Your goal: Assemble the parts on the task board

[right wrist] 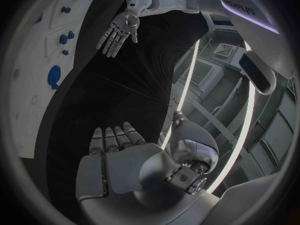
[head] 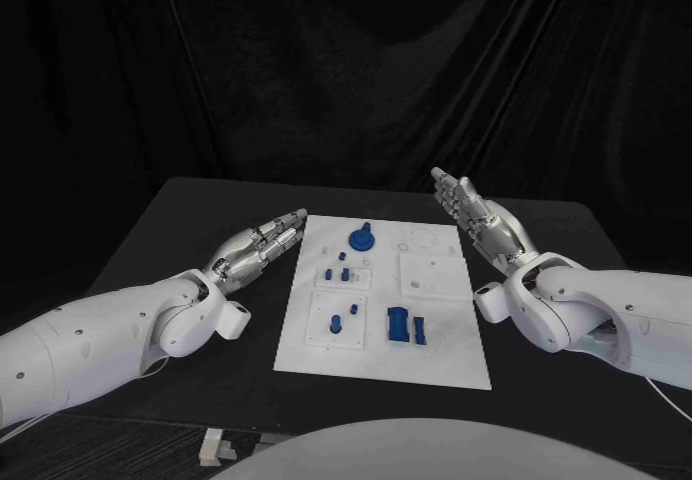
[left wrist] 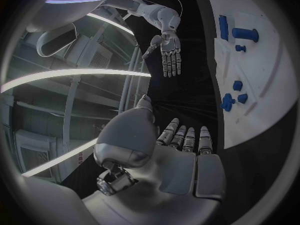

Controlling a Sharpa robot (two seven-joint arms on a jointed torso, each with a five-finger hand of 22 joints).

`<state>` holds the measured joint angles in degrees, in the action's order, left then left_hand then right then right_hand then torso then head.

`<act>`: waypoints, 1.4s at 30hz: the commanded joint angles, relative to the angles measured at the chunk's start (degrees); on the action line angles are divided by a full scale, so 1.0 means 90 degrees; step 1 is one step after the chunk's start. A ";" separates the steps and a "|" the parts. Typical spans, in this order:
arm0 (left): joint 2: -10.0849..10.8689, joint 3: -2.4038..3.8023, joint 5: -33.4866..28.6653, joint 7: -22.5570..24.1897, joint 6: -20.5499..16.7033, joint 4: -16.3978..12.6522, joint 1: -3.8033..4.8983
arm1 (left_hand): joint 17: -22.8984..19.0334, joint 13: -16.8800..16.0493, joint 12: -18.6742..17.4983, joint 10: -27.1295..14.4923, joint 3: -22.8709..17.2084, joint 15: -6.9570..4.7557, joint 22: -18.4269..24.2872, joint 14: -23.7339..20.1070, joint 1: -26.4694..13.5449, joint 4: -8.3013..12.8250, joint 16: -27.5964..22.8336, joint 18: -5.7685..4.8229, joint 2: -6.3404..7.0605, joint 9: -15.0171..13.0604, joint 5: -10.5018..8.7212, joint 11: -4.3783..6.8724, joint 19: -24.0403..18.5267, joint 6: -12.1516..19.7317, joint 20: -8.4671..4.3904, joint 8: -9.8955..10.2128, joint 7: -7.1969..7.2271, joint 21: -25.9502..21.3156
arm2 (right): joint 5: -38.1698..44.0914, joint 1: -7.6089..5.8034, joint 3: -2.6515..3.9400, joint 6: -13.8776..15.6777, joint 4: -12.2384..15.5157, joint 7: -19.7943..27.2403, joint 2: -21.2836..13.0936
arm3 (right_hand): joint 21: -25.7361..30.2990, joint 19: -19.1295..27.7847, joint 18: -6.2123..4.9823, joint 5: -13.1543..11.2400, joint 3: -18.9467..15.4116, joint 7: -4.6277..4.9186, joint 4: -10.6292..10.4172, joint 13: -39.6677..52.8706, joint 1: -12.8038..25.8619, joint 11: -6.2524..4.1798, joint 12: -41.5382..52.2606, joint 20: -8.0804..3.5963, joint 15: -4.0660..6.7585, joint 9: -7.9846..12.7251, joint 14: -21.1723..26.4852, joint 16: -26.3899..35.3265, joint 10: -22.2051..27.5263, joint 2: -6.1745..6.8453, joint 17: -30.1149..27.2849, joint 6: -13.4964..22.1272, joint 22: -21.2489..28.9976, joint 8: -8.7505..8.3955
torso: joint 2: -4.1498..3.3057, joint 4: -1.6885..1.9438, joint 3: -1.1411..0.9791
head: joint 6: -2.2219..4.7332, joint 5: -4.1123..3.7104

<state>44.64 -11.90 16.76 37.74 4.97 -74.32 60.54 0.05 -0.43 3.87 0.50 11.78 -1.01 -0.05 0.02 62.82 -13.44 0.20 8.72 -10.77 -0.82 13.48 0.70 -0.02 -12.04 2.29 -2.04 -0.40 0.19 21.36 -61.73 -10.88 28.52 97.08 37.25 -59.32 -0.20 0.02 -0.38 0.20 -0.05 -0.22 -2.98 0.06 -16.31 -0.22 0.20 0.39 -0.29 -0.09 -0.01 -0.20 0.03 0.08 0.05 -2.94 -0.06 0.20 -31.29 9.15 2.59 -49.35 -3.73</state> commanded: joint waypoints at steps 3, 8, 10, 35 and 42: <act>-0.0012 0.0132 -0.0243 -0.0073 -0.0641 -0.0194 -0.0004 | -0.0006 0.0047 -0.0430 -0.0056 -0.0502 0.0112 0.0005 -0.0002 -0.2643 0.0558 -0.0022 -0.0322 0.0453 0.0091 -0.0566 -0.0078 0.0002 0.0504 -0.0255 0.0227 0.0044 -0.0021 | -0.0632 0.0048 0.0259 0.0487 -0.0176 -0.0239 0.0361 | 0.0022 -0.0002 0.0042 -0.0022 0.0006 0.0024 0.0331 -0.0006 0.1076 0.0024 -0.0023 -0.0044 0.0032 0.0010 0.0001 0.0022 -0.0004 -0.0009 -0.0006 0.0326 0.0006 -0.0022 | -0.0001 -0.0184 -0.0052 | 0.0279 0.0072; -0.0008 0.0360 -0.0553 -0.0228 -0.1561 -0.0490 -0.0011 | -0.0006 0.0047 -0.0430 -0.0056 -0.0673 0.0112 0.0005 -0.0002 -0.3487 0.0728 -0.0022 -0.0458 0.0596 0.0091 -0.0748 -0.0078 0.0002 0.0665 -0.0255 0.0227 0.0044 -0.0021 | -0.1496 0.0110 0.0730 0.1105 -0.0482 -0.0531 0.0988 | 0.0022 -0.0002 0.0042 -0.0022 0.0006 0.0024 0.0331 -0.0006 0.1812 0.0024 -0.0023 -0.0044 0.0032 0.0010 0.0001 0.0022 -0.0004 -0.0009 -0.0006 0.0326 0.0006 -0.0022 | 0.0003 -0.0461 -0.0130 | 0.0739 0.0186; -0.0007 0.0459 -0.0688 -0.0295 -0.1963 -0.0618 -0.0014 | -0.0006 0.0047 -0.0430 -0.0056 -0.0717 0.0112 0.0005 -0.0002 -0.3714 0.0772 -0.0022 -0.0458 0.0635 0.0091 -0.0796 -0.0078 0.0002 0.0703 -0.0255 0.0227 0.0044 -0.0021 | -0.1769 0.0130 0.0879 0.1301 -0.0578 -0.0624 0.1186 | 0.0022 -0.0002 0.0042 -0.0022 0.0006 0.0024 0.0331 -0.0006 0.1812 0.0024 -0.0023 -0.0044 0.0032 0.0010 0.0001 0.0022 -0.0004 -0.0009 -0.0006 0.0326 0.0006 -0.0022 | 0.0005 -0.0581 -0.0164 | 0.0939 0.0235; 0.0006 0.1322 -0.1862 -0.0883 -0.5454 -0.1737 -0.0043 | -0.0006 0.0047 -0.0430 -0.0056 -0.1308 0.0112 0.0005 -0.0002 -0.5816 0.1494 -0.0022 -0.0968 0.1196 0.0091 -0.1498 -0.0078 0.0002 0.1338 -0.0255 0.0227 0.0044 -0.0021 | -0.2374 0.0174 0.1208 0.1733 -0.0792 -0.0828 0.1625 | 0.0022 -0.0002 0.0042 -0.0022 0.0006 0.0024 0.0331 -0.0006 0.1812 0.0024 -0.0023 -0.0044 0.0032 0.0010 0.0001 0.0022 -0.0004 -0.0009 -0.0006 0.0326 0.0006 -0.0022 | 0.0012 -0.1017 -0.0287 | 0.1663 0.0414; 0.0006 0.1322 -0.1862 -0.0883 -0.5454 -0.1737 -0.0043 | -0.0006 0.0047 -0.0430 -0.0056 -0.1308 0.0112 0.0005 -0.0002 -0.6101 0.1494 -0.0022 -0.0968 0.1196 0.0091 -0.1498 -0.0078 0.0002 0.1338 -0.0255 0.0227 0.0044 -0.0021 | -0.2374 0.0174 0.1208 0.1733 -0.0792 -0.0828 0.1625 | 0.0022 -0.0002 0.0042 -0.0022 0.0006 0.0024 0.0331 -0.0006 0.1812 0.0024 -0.0023 -0.0044 0.0032 0.0010 0.0001 0.0022 -0.0004 -0.0009 -0.0006 0.0326 0.0006 -0.0022 | 0.0012 -0.1017 -0.0287 | 0.1663 0.0414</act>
<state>44.73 -0.08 0.85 29.56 -42.29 -89.77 60.22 0.10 -0.08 0.19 0.10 0.13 -0.40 -0.08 -0.19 10.77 -0.53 0.21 0.75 -0.09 -0.06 0.41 0.30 -0.17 -0.41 0.42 -0.28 0.00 0.19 0.11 -60.27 -0.07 43.28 89.94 30.44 -44.68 -0.21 -0.02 -0.42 0.21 -0.06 -0.02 -0.23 0.07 -0.36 -0.22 0.21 0.30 -0.30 -0.08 -0.01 -0.21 0.03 0.07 0.07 -0.21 -0.07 0.20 -31.18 0.01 0.01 -34.38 -0.02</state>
